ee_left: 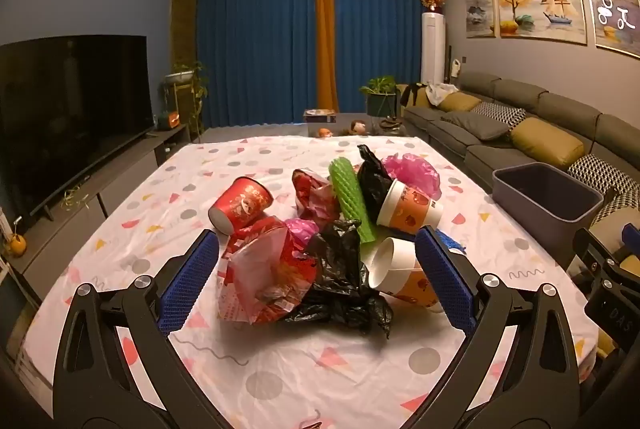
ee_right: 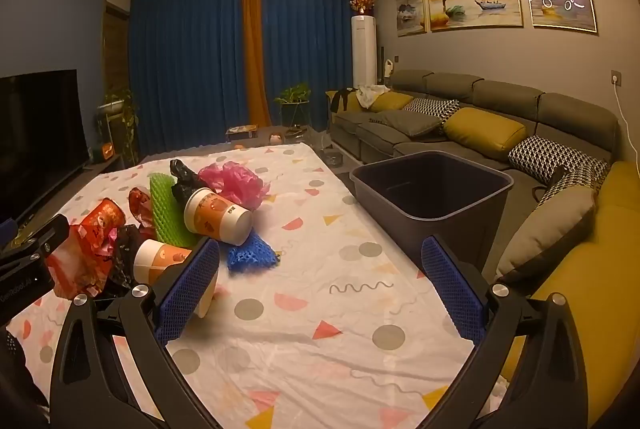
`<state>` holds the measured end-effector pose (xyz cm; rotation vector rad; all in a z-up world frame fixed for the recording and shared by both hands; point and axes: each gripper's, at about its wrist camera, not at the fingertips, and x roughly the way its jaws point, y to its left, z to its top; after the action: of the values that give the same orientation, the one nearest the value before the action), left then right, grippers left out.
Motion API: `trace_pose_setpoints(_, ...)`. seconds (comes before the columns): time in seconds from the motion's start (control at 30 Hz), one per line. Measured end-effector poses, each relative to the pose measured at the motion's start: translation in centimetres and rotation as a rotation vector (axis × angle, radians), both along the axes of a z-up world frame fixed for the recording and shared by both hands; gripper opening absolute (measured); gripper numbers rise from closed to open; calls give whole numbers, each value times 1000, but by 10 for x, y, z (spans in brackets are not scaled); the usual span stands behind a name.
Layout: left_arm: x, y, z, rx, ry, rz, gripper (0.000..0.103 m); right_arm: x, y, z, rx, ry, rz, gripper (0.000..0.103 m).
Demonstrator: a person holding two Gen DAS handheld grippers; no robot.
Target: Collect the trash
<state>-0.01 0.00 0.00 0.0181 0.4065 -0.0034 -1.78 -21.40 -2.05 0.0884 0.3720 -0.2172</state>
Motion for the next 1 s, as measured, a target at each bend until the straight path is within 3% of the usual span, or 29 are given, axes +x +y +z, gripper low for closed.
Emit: trace_pose_setpoints(1.0, -5, 7, -3, -5, 3, 4, 97, -1, 1, 1, -1, -5, 5, 98)
